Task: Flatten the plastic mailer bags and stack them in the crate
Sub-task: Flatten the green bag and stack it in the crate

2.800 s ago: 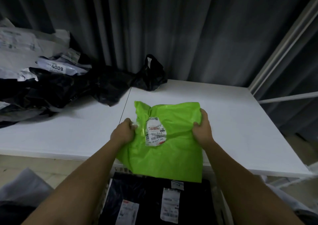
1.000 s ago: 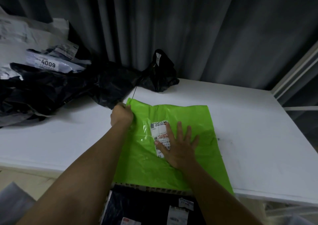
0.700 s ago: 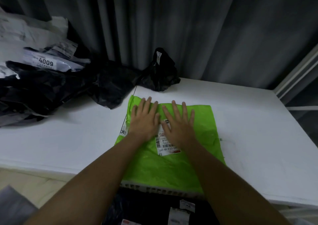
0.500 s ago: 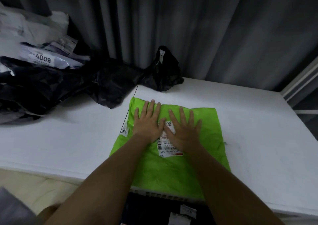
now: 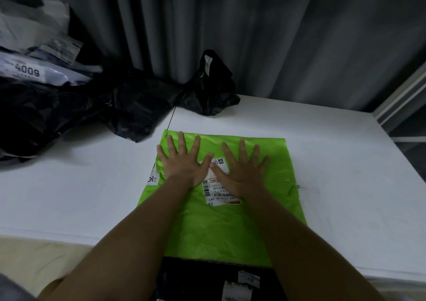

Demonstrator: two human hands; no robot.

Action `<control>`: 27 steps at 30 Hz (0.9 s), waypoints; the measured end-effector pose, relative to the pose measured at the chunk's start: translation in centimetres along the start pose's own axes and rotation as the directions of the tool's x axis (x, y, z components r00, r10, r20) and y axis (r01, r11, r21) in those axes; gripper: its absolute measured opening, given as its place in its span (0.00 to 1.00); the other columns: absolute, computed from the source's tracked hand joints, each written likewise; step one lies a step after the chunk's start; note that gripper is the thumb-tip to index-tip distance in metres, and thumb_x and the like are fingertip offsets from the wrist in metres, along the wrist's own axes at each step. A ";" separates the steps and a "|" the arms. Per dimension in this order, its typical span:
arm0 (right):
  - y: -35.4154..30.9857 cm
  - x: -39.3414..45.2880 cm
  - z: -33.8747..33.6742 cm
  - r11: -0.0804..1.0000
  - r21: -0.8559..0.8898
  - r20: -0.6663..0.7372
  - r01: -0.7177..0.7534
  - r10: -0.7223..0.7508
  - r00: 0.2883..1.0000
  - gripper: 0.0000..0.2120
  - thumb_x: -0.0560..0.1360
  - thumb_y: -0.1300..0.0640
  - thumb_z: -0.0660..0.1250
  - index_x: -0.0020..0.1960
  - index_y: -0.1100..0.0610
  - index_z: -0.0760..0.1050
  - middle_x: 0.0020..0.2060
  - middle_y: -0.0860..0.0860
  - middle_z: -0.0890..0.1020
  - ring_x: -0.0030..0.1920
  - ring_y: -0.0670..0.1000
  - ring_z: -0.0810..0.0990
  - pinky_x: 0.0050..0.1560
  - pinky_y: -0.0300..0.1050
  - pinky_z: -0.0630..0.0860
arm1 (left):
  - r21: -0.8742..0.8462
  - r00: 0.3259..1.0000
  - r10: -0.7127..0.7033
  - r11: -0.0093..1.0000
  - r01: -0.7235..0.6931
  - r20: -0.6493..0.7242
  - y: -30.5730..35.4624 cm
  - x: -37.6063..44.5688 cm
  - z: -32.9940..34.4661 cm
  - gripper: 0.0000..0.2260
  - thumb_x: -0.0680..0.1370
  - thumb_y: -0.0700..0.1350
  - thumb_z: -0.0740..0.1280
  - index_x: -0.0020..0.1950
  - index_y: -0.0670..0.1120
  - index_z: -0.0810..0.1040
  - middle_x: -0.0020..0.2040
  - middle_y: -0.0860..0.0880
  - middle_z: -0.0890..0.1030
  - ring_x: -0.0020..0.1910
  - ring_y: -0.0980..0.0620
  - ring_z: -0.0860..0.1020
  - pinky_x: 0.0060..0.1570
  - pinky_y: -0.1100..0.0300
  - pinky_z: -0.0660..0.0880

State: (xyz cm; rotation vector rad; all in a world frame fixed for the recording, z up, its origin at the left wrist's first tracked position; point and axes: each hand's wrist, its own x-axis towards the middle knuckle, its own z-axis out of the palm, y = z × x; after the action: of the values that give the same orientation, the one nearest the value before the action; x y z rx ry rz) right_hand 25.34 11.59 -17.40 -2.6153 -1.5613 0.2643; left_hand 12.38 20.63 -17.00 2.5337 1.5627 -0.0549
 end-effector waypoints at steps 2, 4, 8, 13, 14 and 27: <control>0.0 0.1 0.0 1.000 -0.008 0.006 0.001 0.000 1.000 0.36 0.71 0.24 0.40 0.75 0.35 0.37 0.77 0.52 0.35 0.74 0.65 0.31 0.67 0.72 0.31 | 0.013 1.000 -0.004 1.000 0.003 0.015 0.0 -0.1 -0.2 0.33 0.74 0.71 0.37 0.76 0.59 0.36 0.77 0.44 0.35 0.75 0.38 0.34 0.69 0.33 0.36; 0.0 0.1 -0.1 1.000 -0.013 0.011 0.001 -0.001 1.000 0.36 0.71 0.24 0.40 0.75 0.35 0.37 0.77 0.52 0.35 0.74 0.66 0.32 0.67 0.72 0.31 | 0.024 0.999 -0.006 1.000 0.005 0.032 0.2 -0.1 -0.3 0.33 0.75 0.71 0.37 0.76 0.59 0.36 0.77 0.44 0.35 0.74 0.38 0.33 0.69 0.33 0.35; -0.1 -0.2 -0.9 0.999 -0.052 0.051 0.002 0.000 0.999 0.37 0.71 0.24 0.40 0.75 0.36 0.36 0.76 0.53 0.34 0.74 0.66 0.32 0.65 0.72 0.30 | -0.085 0.987 0.025 0.996 -0.011 0.158 -0.1 -0.1 -1.8 0.32 0.76 0.70 0.39 0.76 0.61 0.38 0.77 0.44 0.34 0.73 0.39 0.31 0.67 0.33 0.31; 0.5 -2.2 -2.7 0.999 0.022 0.036 0.045 -0.046 0.998 0.35 0.73 0.26 0.42 0.75 0.36 0.35 0.76 0.51 0.33 0.74 0.64 0.32 0.66 0.73 0.32 | -0.139 0.984 0.141 0.982 -0.125 0.109 -2.7 -2.7 -4.5 0.28 0.78 0.66 0.43 0.77 0.61 0.41 0.77 0.46 0.35 0.73 0.43 0.29 0.69 0.38 0.30; 0.7 -3.5 -3.2 0.997 0.050 0.038 0.057 -0.059 0.998 0.35 0.73 0.26 0.42 0.74 0.35 0.34 0.76 0.51 0.33 0.74 0.63 0.31 0.66 0.73 0.32 | -0.129 0.982 0.166 0.980 -0.154 0.091 -2.9 -4.2 -4.9 0.28 0.79 0.66 0.43 0.77 0.61 0.41 0.77 0.47 0.34 0.73 0.44 0.29 0.69 0.38 0.29; 1.3 -11.6 -0.1 0.999 -0.032 0.070 0.006 -0.003 0.998 0.34 0.71 0.25 0.40 0.73 0.32 0.35 0.76 0.50 0.34 0.74 0.64 0.31 0.68 0.73 0.33 | 0.008 0.978 0.205 0.979 -0.205 0.035 -0.9 -12.0 0.7 0.28 0.74 0.68 0.32 0.73 0.65 0.31 0.76 0.48 0.31 0.73 0.39 0.31 0.67 0.31 0.33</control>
State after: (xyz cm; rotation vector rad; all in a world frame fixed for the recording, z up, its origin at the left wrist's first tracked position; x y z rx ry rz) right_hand 21.07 0.73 -16.33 -2.6540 -1.6059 0.3371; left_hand 6.21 10.26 -16.37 2.6727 1.2839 -0.0813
